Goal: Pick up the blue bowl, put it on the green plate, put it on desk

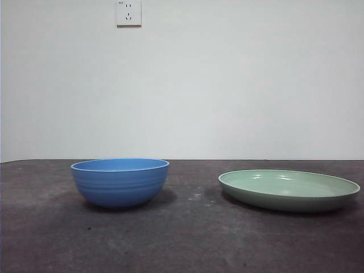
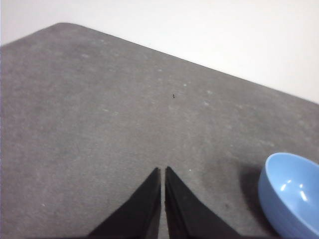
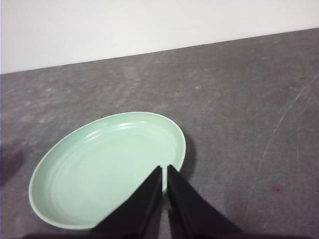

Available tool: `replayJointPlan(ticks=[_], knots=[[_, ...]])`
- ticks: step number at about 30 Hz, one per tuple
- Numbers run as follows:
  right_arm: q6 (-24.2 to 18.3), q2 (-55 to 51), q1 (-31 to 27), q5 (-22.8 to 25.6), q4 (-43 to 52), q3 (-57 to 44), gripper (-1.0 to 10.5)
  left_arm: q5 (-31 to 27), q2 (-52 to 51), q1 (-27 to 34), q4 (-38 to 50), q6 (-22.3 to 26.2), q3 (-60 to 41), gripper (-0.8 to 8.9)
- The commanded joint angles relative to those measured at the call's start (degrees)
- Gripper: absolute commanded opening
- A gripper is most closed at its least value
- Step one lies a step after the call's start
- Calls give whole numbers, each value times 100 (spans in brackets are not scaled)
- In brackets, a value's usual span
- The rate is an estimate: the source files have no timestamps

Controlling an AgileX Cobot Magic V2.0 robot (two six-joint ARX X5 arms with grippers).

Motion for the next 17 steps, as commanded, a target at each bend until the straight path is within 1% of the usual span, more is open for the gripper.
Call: replayJointPlan(ticks=[1, 2, 4, 7, 15, 17], knots=[[422, -17, 4, -31, 7, 2, 8, -4, -11, 7, -166, -487, -31, 14], [540, -17, 4, -24, -15, 37, 8, 0, -11, 7, -258, -546, 31, 14], [645, -17, 4, -11, -24, 107, 8, 81, -11, 7, -417, -605, 162, 15], [693, -15, 4, -7, -103, 299, 8, 245, 2, 7, -643, -623, 420, 15], [697, 24, 4, 9, -614, 1099, 8, 264, 282, 7, -1196, -623, 1325, 15], [688, 122, 4, 9, -785, 1342, 8, 354, 437, 7, -1325, -614, 1563, 15]])
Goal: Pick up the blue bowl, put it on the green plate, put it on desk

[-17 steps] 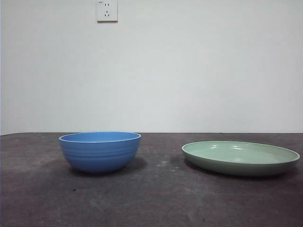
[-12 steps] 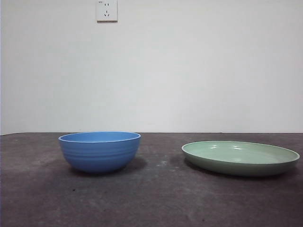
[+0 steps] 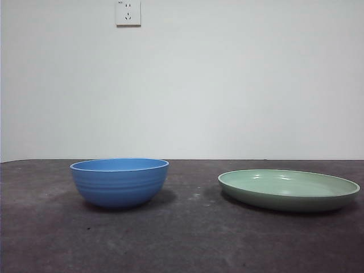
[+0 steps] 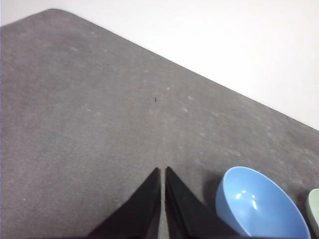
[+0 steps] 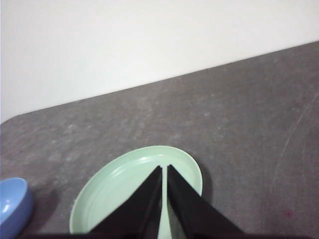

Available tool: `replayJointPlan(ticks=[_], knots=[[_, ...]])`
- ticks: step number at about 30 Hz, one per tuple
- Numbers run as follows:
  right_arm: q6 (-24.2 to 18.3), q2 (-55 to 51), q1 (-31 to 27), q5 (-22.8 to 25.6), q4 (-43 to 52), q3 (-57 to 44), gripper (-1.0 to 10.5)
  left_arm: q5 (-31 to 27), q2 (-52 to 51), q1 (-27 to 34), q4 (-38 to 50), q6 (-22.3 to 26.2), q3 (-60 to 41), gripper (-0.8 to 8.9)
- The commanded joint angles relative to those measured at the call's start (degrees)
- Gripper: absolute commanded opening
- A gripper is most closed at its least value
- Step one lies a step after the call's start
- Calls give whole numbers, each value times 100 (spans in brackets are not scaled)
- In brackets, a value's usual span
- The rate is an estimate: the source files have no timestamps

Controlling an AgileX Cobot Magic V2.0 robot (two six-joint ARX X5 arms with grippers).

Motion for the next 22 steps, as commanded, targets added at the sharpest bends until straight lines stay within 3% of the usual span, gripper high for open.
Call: replayJointPlan(ticks=[1, 7, 16, 22], knots=[[35, 177, 4, 4, -192, 387, 8, 179, 232, 7, -125, -2, 361, 15], [-267, 986, 7, -70, -813, 1300, 8, 826, 979, 7, -498, 321, 1080, 14], [-1176, 2684, 7, -1191, -2083, 2776, 8, 1998, 2339, -4, -1419, 1351, 2184, 15], [-1917, 3635, 79, -1679, -3169, 3654, 8, 2505, 3067, -144, -2142, 2046, 2798, 14]])
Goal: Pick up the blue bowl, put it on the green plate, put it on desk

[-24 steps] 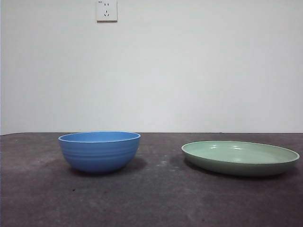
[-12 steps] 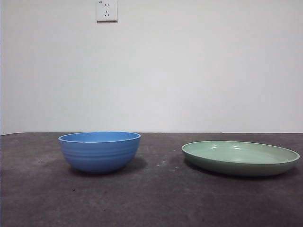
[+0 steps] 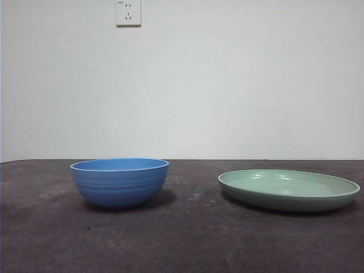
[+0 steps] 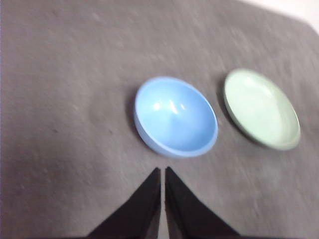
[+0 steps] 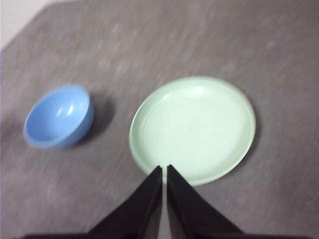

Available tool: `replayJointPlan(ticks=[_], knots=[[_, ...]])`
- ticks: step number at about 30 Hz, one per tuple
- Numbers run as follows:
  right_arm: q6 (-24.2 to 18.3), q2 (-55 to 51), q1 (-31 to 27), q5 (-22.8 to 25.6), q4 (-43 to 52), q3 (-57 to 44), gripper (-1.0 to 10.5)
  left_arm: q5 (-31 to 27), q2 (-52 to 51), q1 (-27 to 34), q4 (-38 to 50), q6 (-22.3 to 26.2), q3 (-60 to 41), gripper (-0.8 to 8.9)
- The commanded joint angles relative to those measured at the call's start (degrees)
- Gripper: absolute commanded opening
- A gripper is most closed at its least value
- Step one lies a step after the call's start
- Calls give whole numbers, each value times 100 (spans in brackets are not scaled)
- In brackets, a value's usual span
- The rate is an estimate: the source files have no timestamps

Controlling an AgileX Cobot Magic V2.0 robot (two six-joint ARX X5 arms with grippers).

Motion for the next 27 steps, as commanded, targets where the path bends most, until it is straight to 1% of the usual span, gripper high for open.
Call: replayJointPlan(ticks=[1, 4, 9, 13, 17, 20, 22, 24, 26, 27], knots=[[-610, 337, 68, -131, -402, 387, 8, 203, 240, -94, -201, 562, 304, 15], [-831, 595, 186, -153, -789, 649, 8, 352, 450, -256, -476, 767, 551, 14], [-1023, 809, 448, -155, -1272, 831, 8, 555, 656, -542, -822, 1043, 824, 14], [-1082, 811, 662, -151, -1488, 831, 8, 597, 673, -682, -885, 1058, 844, 14], [-1091, 809, 767, -151, -1508, 831, 8, 597, 673, -702, -901, 1058, 844, 15], [-1049, 811, 774, -151, -1495, 831, 14, 597, 673, -699, -901, 1054, 844, 41], [-1045, 809, 774, -151, -1491, 831, 60, 597, 673, -699, -898, 1043, 844, 112], [-1021, 809, 774, -149, -1478, 831, 174, 595, 673, -702, -898, 1029, 844, 237], [-984, 811, 774, -146, -1456, 831, 312, 595, 673, -702, -885, 1027, 844, 368], [-981, 811, 774, -146, -1449, 831, 350, 595, 673, -702, -876, 1016, 844, 404]])
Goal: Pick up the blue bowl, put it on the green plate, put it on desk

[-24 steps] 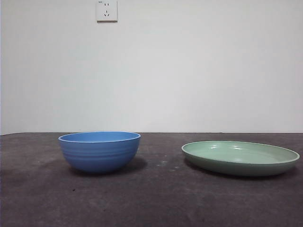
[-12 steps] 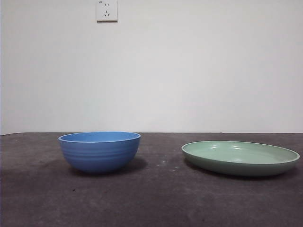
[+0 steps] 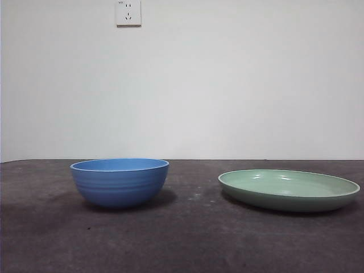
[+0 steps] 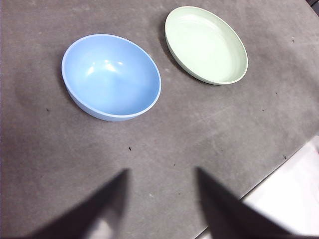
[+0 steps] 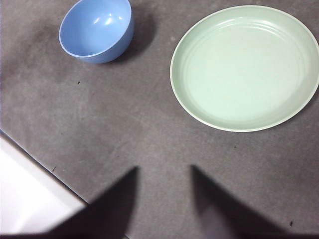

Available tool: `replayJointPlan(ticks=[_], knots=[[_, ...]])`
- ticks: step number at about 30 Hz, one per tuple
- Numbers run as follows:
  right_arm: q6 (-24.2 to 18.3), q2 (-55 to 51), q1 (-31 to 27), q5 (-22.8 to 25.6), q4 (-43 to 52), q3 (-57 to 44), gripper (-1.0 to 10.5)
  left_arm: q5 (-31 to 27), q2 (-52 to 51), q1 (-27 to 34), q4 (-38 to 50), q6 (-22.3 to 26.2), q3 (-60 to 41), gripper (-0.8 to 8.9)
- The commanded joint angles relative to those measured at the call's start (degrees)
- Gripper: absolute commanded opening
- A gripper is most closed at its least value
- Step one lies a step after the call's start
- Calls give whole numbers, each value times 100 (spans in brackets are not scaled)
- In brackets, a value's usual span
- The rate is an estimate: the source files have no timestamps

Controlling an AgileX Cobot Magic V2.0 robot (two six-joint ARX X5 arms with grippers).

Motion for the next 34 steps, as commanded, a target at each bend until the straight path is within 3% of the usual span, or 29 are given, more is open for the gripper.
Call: replayJointPlan(ticks=[1, 17, 34], knots=[[22, 31, 20, -17, 72, 101, 364, 20, 42, -17, 63, 20, 109, 426], [103, 31, 20, -17, 96, 101, 364, -46, 588, -66, 435, -195, 201, 438], [103, 31, 20, 2, 98, 101, 364, -1504, 3246, -643, 518, -229, 1864, 436]])
